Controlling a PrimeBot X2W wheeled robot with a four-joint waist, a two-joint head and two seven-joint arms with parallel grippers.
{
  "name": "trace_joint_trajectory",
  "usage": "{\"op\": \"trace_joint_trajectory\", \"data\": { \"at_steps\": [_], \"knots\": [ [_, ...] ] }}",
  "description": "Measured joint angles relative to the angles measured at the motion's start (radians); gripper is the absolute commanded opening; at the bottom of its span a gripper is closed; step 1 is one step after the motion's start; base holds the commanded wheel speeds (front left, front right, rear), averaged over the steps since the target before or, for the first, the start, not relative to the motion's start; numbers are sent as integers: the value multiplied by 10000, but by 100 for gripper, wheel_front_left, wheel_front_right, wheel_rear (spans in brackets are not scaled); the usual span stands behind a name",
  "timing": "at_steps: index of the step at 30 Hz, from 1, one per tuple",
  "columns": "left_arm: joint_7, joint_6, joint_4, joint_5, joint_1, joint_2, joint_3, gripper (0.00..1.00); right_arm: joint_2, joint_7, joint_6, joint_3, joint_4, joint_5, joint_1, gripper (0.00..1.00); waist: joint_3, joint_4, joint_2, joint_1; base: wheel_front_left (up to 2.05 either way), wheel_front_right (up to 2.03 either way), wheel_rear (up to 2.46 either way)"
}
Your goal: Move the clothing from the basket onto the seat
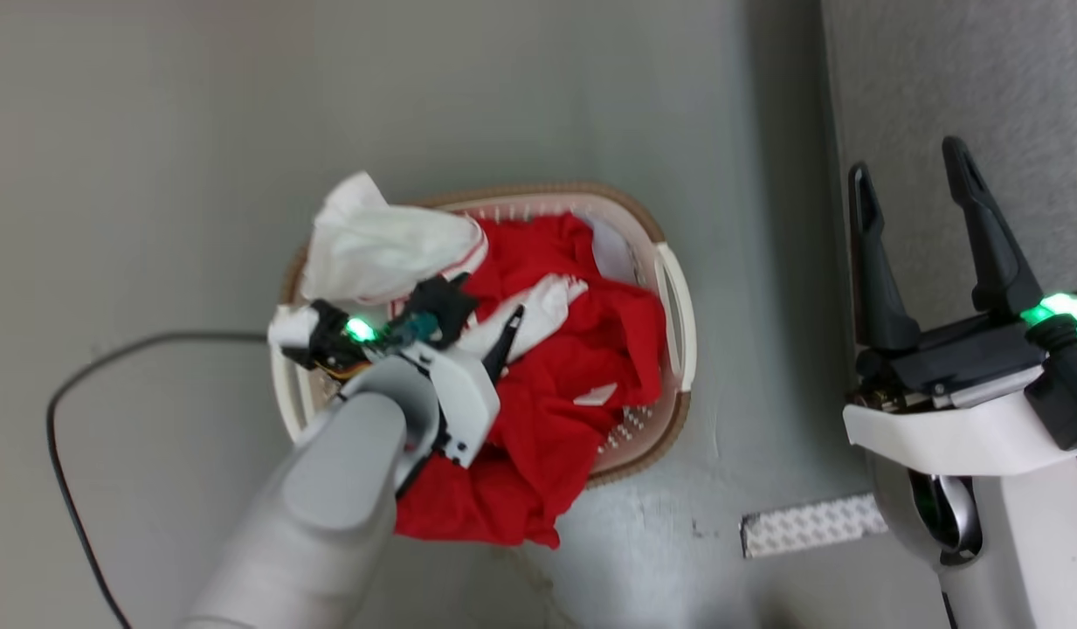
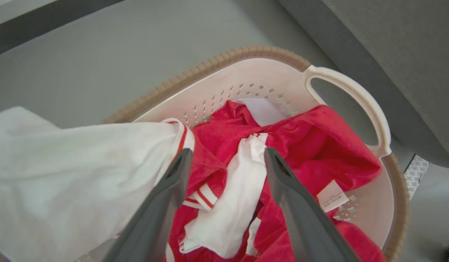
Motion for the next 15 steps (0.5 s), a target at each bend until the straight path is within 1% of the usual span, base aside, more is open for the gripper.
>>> {"op": "trace_joint_trajectory", "data": {
  "at_steps": [5,11,15],
  "knots": [
    [696,-21,767,-117,-580,12,-155,100,4,0,0,221,-380,36,-133,100,757,-169,0,-1,0,0,0],
    [1041,-35,1181,-569,-1033,4,-395,100,-4,0,0,454,-545,190,-239,100,1378,-315,0,-1,0,0,0],
    [1151,-36,1396,-635,-1259,40,-629,100,-6,0,0,493,-725,368,-309,100,1675,-470,0,-1,0,0,0]
  ]
}}
